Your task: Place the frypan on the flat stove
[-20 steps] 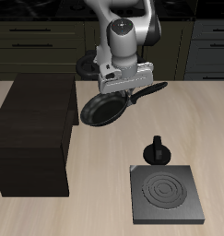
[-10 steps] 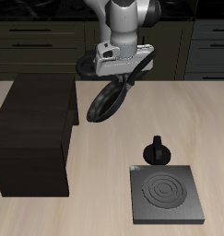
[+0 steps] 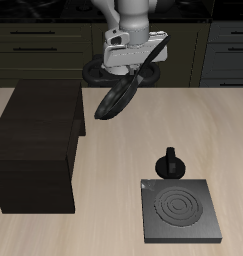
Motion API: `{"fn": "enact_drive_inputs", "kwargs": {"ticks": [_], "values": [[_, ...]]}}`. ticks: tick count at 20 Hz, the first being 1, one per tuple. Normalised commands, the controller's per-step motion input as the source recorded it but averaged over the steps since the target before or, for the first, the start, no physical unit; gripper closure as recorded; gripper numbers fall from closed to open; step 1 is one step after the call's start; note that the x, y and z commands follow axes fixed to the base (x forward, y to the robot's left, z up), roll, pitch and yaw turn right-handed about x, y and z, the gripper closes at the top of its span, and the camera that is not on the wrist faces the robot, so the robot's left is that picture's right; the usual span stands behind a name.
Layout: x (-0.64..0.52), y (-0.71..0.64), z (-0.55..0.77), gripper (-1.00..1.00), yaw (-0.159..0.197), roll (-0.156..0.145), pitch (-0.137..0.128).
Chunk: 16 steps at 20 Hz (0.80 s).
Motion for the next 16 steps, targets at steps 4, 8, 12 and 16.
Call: {"fn": "enact_drive_inputs", "kwargs": {"ticks": [4, 8, 12, 16], "values": [[-0.04, 0.01, 0.42, 1.00, -0.018, 0.001, -0.062], [0.01, 0.03, 0.31, 1.00, -0.027, 0.000, -0.047], [0.23, 0.10, -0.05, 1.00, -0.014, -0.018, 0.049], [0.10, 0.01, 0.07, 1.00, 0.006, -0.010, -0.009]]}}
